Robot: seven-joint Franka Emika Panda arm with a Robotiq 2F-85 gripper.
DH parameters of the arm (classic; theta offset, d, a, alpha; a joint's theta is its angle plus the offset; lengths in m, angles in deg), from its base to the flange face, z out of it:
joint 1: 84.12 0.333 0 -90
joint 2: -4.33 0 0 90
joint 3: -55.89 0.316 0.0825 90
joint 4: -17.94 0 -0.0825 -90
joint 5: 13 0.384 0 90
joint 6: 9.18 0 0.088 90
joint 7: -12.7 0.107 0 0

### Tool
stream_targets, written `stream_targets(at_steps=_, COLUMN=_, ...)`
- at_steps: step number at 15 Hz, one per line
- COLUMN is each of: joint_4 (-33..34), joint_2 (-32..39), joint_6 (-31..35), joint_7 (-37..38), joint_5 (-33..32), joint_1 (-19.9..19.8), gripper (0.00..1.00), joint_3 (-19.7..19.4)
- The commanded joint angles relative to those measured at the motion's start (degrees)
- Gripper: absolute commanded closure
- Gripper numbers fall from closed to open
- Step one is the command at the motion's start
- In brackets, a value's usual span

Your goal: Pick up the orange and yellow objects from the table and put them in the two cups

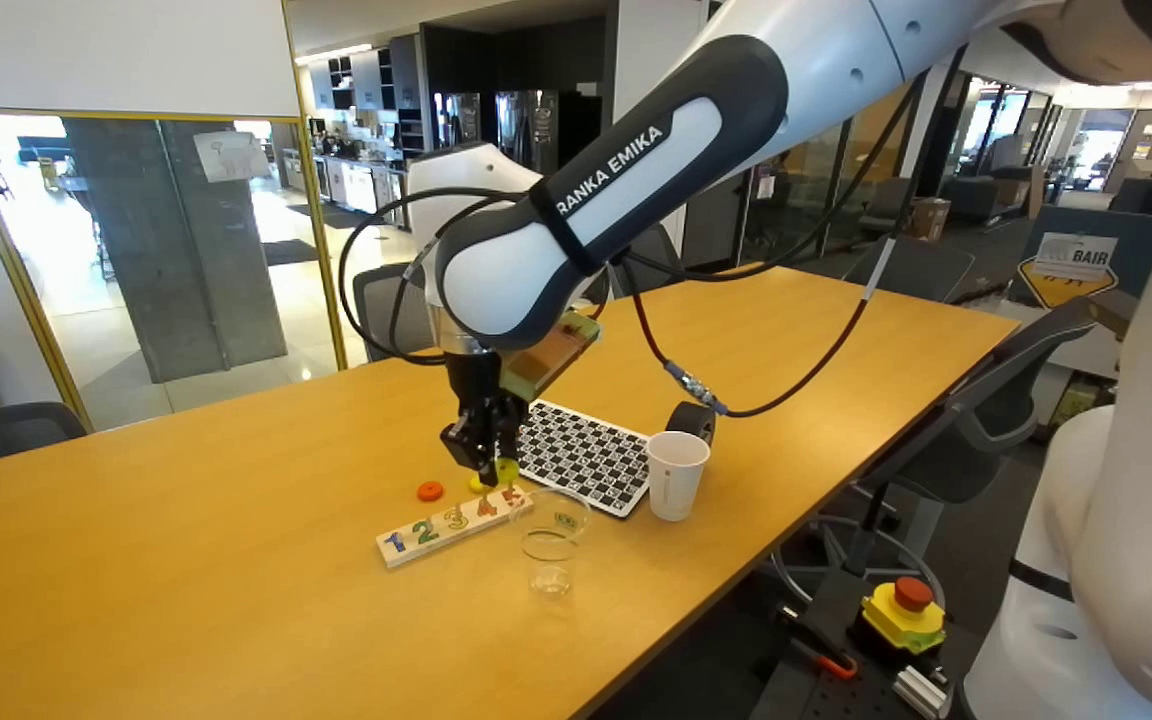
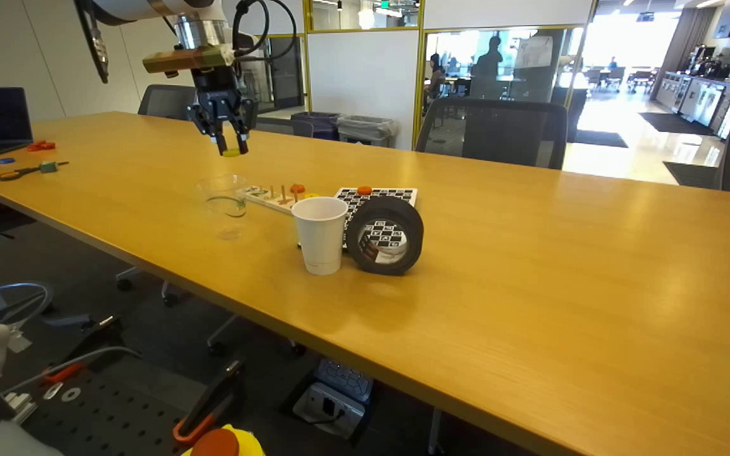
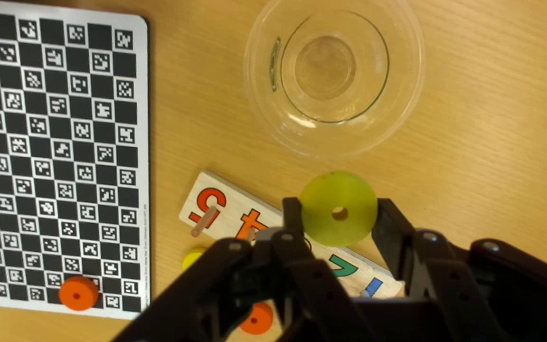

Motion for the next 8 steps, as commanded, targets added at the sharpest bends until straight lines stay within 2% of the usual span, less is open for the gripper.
stream_targets(at_steps=1, joint_4=0.48, joint_2=-1.1, joint_6=-4.04, joint_7=5.97, joint_5=-0.67, joint_1=-0.33, gripper=0.79, joint_3=0.11)
stream_targets(at_steps=8, joint_4=-1.05, joint_2=-0.88, joint_6=-5.94, joint_7=11.13, joint_5=-0.12, joint_1=-1.28, gripper=0.79, joint_3=-0.49)
